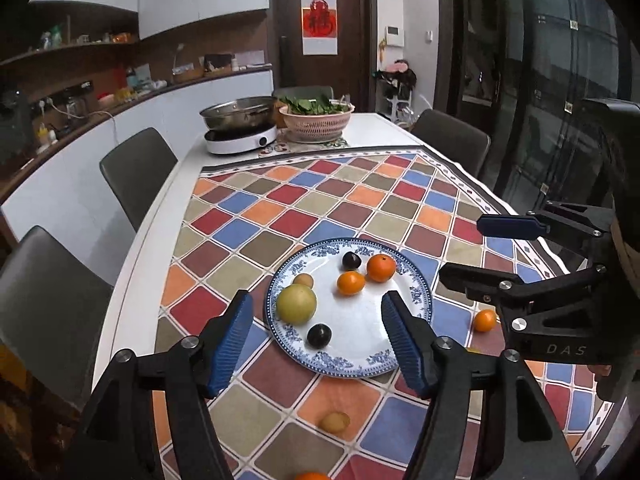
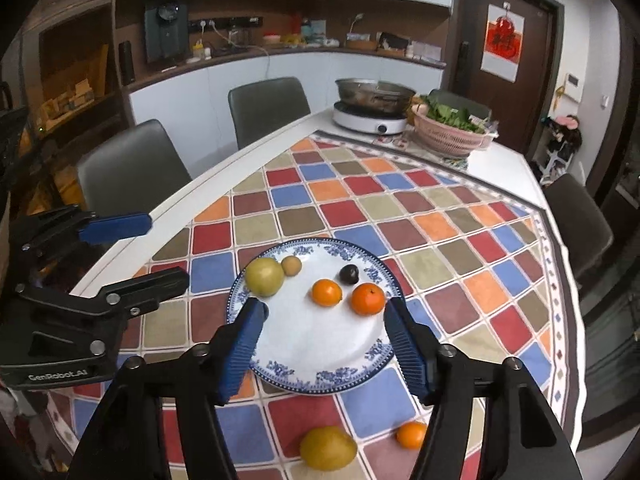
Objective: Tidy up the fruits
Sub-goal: 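Move the left tool to a loose orange while the right tool reaches the large yellow fruit, then close the left tool on the orange while the right tool grasps the yellow fruit, lift both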
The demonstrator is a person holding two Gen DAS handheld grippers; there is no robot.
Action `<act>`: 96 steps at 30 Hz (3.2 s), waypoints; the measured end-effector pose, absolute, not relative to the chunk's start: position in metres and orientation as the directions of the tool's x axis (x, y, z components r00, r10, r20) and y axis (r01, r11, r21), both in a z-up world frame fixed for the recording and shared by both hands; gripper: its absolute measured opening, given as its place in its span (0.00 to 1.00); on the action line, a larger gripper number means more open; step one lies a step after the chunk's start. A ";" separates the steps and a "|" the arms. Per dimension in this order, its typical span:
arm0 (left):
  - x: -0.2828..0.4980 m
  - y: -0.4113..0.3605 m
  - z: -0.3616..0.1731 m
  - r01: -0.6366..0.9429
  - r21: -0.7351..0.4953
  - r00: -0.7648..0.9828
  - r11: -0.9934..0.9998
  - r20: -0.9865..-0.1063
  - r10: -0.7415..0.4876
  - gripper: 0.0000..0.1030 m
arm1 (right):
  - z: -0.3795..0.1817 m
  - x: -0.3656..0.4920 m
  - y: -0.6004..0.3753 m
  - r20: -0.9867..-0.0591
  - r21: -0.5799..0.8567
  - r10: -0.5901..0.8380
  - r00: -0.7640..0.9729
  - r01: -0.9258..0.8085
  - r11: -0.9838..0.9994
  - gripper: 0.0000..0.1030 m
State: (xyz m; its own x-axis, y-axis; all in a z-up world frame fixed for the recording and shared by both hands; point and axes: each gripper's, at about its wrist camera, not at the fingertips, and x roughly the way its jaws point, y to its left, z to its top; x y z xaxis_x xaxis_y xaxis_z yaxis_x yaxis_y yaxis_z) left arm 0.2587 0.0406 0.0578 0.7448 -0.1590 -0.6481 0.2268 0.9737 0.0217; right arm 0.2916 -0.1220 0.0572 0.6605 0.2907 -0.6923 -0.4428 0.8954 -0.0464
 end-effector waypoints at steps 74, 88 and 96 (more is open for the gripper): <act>0.186 0.071 -0.087 0.007 -0.057 0.504 0.998 -0.862 -0.052 0.47 | -0.080 0.243 -0.152 -0.816 0.000 0.102 0.570 -0.177 0.984 0.57; 0.185 0.069 -0.089 0.023 -0.069 0.509 0.997 -0.858 -0.071 0.39 | -0.083 0.243 -0.152 -0.812 0.017 0.129 0.570 -0.198 0.980 0.50; 0.180 0.067 -0.079 0.032 -0.071 0.536 0.997 -0.840 -0.078 0.39 | -0.074 0.235 -0.151 -0.794 0.018 0.144 0.591 -0.214 0.977 0.50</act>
